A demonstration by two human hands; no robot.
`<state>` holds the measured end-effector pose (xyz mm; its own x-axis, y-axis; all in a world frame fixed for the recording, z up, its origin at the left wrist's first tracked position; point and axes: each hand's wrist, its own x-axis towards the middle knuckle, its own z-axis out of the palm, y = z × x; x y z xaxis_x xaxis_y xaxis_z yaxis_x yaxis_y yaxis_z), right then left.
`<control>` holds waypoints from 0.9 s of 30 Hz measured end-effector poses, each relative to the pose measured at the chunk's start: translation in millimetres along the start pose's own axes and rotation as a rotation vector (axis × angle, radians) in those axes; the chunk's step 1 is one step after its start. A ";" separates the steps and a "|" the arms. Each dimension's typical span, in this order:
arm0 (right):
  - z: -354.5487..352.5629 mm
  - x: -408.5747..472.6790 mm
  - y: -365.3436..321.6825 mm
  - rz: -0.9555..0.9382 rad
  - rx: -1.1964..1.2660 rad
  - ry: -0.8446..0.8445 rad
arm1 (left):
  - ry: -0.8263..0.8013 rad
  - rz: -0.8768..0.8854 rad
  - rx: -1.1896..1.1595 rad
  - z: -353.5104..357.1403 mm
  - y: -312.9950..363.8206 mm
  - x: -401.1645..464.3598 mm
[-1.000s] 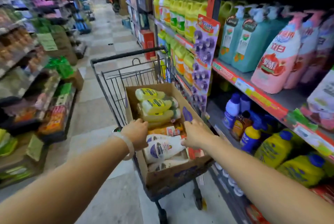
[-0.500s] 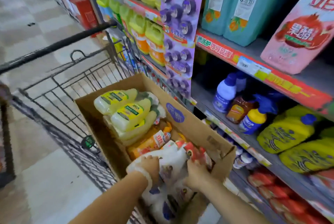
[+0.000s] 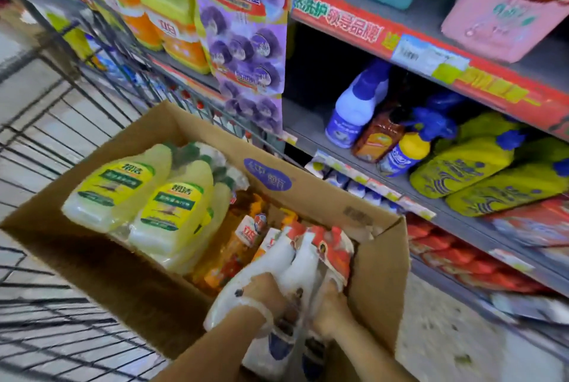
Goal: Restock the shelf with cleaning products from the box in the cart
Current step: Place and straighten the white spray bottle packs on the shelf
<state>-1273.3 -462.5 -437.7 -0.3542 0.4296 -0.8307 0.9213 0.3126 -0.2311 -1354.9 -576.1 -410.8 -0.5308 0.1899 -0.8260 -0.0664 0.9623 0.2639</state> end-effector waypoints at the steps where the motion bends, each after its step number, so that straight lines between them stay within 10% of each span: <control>1: -0.1 2.3 1.7 0.037 0.065 -0.025 | 0.005 0.002 -0.036 4.3 1.2 -0.9; 9: -27.6 -23.3 -1.8 -0.160 0.116 -0.118 | -0.164 0.050 -0.437 -29.6 -9.5 -15.4; 16: -54.4 -69.6 6.2 -0.160 0.631 -0.283 | -0.211 0.210 -0.576 -88.8 -13.0 -69.3; 27: -192.1 -184.5 74.2 -0.682 0.656 0.320 | 0.091 0.576 -0.591 -71.6 96.5 -220.0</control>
<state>-1170.4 -355.8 -204.3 -0.7783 0.5702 -0.2628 0.3769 0.0896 -0.9219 -1305.0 -539.0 -168.0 -0.6819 0.5806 -0.4449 -0.1829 0.4536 0.8723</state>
